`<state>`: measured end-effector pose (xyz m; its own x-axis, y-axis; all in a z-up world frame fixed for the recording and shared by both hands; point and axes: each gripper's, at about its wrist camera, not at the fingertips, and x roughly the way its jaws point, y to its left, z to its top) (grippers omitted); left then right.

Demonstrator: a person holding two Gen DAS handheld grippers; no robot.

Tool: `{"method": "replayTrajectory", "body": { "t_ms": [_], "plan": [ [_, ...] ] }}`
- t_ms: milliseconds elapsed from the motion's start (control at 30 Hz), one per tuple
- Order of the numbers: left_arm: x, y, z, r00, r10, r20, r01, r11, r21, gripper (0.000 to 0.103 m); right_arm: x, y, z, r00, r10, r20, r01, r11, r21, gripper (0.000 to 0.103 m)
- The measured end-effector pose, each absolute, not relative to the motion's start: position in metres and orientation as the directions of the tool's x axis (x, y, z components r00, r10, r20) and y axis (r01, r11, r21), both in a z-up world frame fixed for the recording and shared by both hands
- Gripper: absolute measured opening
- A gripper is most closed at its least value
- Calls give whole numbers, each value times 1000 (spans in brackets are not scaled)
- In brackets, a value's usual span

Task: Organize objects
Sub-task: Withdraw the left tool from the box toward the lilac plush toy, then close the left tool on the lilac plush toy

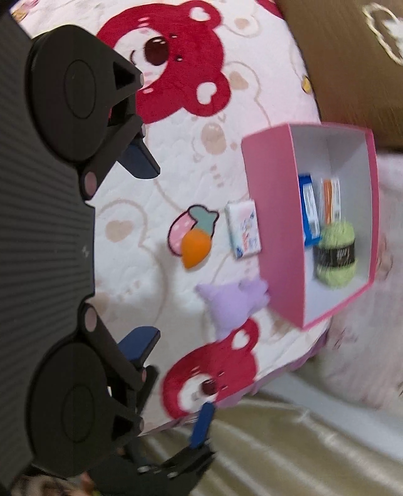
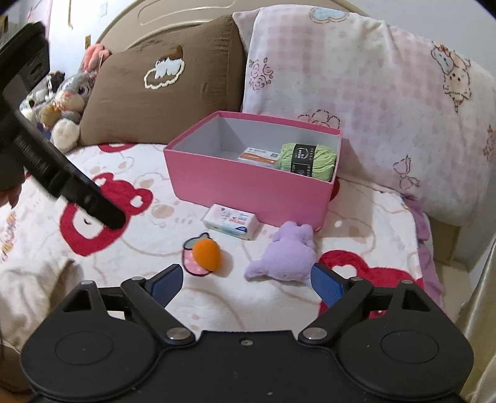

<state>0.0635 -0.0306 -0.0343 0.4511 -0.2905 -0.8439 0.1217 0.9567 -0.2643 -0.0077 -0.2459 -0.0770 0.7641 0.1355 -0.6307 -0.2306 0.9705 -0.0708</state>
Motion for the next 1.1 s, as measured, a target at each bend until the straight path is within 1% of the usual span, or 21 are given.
{"method": "replayTrajectory", "body": {
  "t_ms": [100, 167, 300, 400, 533, 600, 667, 733, 767, 833, 900, 1000, 1033, 1100],
  "plan": [
    [73, -27, -43, 448, -327, -832, 65, 940, -335, 103, -3, -244, -80, 775, 126, -619, -247, 962, -113, 92],
    [79, -30, -47, 464, -351, -813, 58, 928, -367, 103, 2, -244, -81, 780, 132, -611, -261, 957, -127, 92],
    [90, -46, -52, 528, -326, -784, 92, 940, -329, 103, 15, -240, -84, 770, 149, -621, -298, 944, -142, 92],
    [104, -55, -64, 527, -337, -780, 98, 936, -338, 103, 29, -238, -90, 752, 155, -641, -313, 940, -139, 92],
    [114, -72, -77, 577, -301, -759, 148, 953, -265, 102, 49, -242, -109, 743, 140, -654, -300, 944, -138, 92],
    [117, -77, -82, 597, -289, -748, 144, 956, -255, 102, 54, -247, -120, 757, 144, -637, -282, 952, -121, 92],
    [121, -80, -90, 598, -306, -741, 130, 949, -288, 102, 55, -253, -134, 785, 130, -606, -244, 964, -109, 92],
    [125, -85, -98, 579, -310, -754, 115, 947, -300, 102, 57, -253, -146, 800, 45, -598, -190, 965, -180, 92],
    [126, -89, -102, 574, -314, -756, 122, 946, -301, 102, 58, -251, -150, 804, 21, -594, -191, 956, -225, 92],
    [127, -99, -108, 578, -314, -753, 151, 948, -280, 102, 57, -252, -157, 811, 30, -585, -230, 934, -271, 92],
    [129, -108, -113, 587, -324, -742, 192, 946, -261, 102, 58, -260, -163, 811, 59, -582, -245, 938, -245, 92],
    [134, -120, -119, 588, -335, -737, 223, 942, -251, 102, 68, -276, -173, 766, 103, -634, -224, 968, -114, 92],
    [137, -123, -121, 582, -332, -742, 221, 943, -248, 102, 70, -279, -175, 754, 121, -646, -234, 968, -91, 92],
    [142, -125, -126, 578, -341, -741, 217, 940, -263, 101, 72, -284, -174, 759, 125, -639, -222, 972, -73, 92]
  ]
}}
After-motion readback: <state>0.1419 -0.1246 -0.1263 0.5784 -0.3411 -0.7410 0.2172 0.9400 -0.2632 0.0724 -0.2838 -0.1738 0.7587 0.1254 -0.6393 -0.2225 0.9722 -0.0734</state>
